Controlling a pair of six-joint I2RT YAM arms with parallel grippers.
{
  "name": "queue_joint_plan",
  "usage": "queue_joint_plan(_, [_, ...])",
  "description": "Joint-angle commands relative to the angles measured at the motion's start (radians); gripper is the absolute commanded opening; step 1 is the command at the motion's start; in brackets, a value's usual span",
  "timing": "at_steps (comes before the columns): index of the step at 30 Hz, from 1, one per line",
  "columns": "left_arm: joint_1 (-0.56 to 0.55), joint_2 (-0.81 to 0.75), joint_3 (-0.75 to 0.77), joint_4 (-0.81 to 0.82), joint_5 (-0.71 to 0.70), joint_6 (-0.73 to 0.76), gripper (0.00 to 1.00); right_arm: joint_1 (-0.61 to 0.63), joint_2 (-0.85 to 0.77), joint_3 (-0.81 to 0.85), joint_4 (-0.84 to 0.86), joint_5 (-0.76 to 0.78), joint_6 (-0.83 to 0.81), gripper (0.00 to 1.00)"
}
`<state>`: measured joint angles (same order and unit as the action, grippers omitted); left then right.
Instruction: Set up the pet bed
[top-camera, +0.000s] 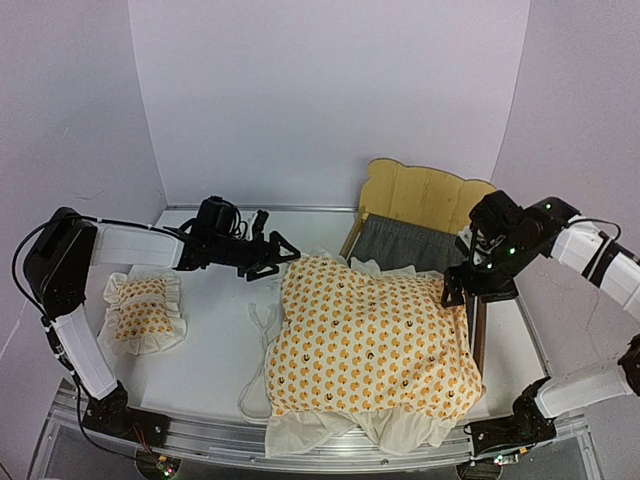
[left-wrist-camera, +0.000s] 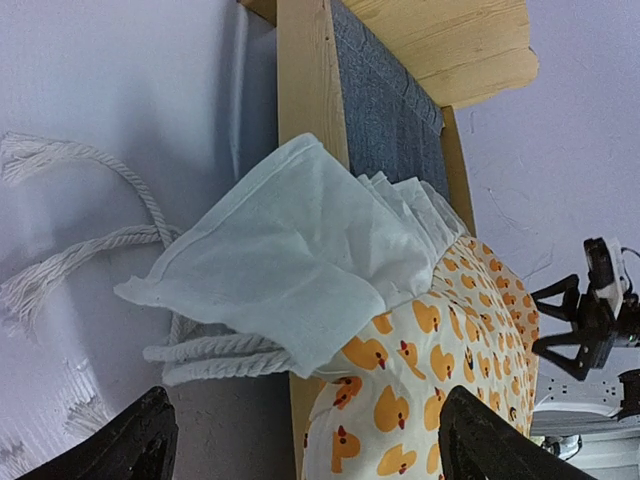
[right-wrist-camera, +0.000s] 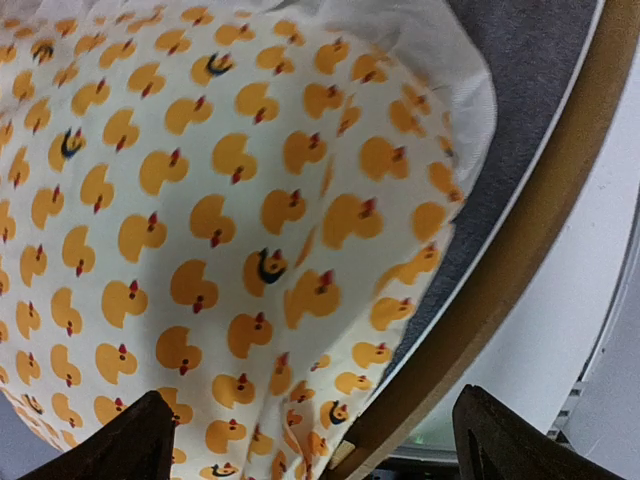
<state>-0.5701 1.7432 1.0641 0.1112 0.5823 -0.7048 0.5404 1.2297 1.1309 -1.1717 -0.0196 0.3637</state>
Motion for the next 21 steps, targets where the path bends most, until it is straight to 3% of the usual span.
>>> queue_joint_plan(1, [0.003,0.019,0.080,0.098,0.047,-0.014,0.92,-0.189,0.098,0.137,-0.007,-0.059,0.027,0.98])
queue_joint_plan(5, [0.002,0.097,0.143,0.120,0.090,-0.057,0.86,-0.255,0.242,0.226,0.033,-0.183,0.080,0.98])
queue_joint_plan(9, [0.003,0.116,0.148,0.131,0.097,-0.061,0.80,-0.256,0.338,0.197,0.166,-0.333,0.165,0.98])
queue_joint_plan(12, [0.001,0.147,0.165,0.131,0.138,-0.070,0.76,-0.255,0.392,0.195,0.178,-0.318,0.169,0.98])
queue_joint_plan(15, [-0.003,0.156,0.161,0.135,0.154,-0.072,0.62,-0.255,0.400,0.159,0.200,-0.307,0.174,0.98])
queue_joint_plan(18, [-0.005,0.143,0.158,0.137,0.162,-0.068,0.46,-0.255,0.402,0.107,0.276,-0.428,0.208,0.81])
queue_joint_plan(21, [-0.005,0.118,0.178,0.139,0.197,-0.063,0.27,-0.255,0.390,0.080,0.333,-0.487,0.245,0.54])
